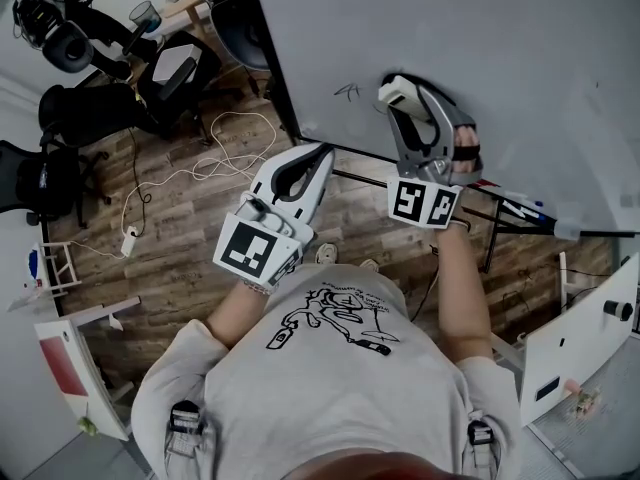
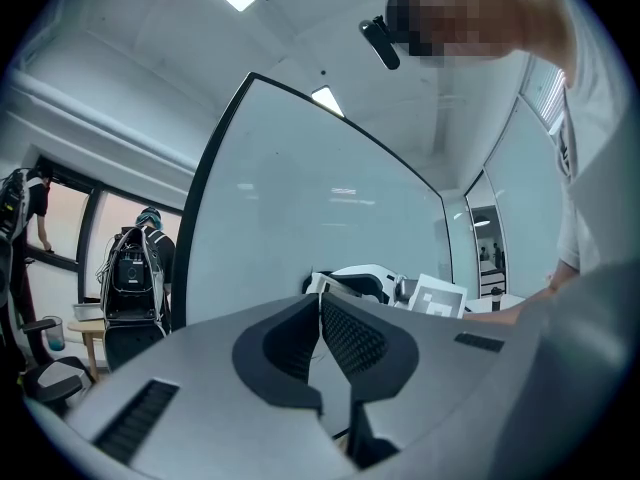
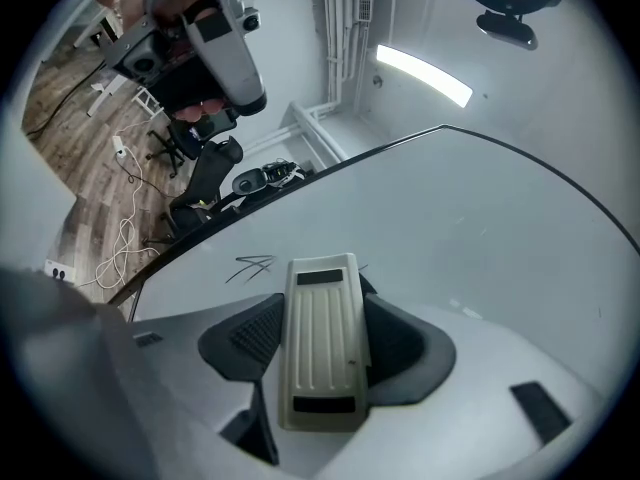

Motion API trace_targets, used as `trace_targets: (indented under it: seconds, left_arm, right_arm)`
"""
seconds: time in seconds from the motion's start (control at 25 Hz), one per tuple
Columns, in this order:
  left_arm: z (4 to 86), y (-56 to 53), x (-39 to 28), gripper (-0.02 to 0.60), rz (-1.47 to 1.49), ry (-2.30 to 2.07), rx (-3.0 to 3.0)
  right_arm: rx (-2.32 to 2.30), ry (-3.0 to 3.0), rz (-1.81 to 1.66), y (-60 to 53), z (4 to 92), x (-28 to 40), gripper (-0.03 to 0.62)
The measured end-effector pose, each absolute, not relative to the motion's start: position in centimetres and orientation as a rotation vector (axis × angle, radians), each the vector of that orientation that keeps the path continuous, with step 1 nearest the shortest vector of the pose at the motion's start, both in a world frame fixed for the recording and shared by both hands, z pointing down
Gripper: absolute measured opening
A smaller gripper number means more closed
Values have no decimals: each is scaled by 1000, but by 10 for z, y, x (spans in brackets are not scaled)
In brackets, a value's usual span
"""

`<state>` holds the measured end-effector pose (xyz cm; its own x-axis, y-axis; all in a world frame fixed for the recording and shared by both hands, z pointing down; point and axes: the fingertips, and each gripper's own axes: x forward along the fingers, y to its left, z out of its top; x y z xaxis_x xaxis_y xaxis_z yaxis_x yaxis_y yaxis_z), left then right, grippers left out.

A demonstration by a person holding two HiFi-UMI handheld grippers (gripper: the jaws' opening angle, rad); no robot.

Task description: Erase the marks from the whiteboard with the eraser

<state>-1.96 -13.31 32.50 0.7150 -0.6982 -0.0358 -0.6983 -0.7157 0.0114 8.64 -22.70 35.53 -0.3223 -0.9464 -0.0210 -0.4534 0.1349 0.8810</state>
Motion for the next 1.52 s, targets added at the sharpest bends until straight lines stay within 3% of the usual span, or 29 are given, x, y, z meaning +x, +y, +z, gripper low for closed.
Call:
trace_targets:
  seconds: [0.92,1.24,1.52]
  left_arm:
    - [330,-136,-27,23,43,1191,-2907]
    - [328,-132,-34,23,48,1193,-2904]
    - [328,-129,-44,23,48,1204,-2896]
  right_arm:
    - [1120,-1785,-1165,-235,487,57,259]
    - [981,-1809,-987,-234,536,50,261]
    - [1056,-1926,-953,-211,469,37,261]
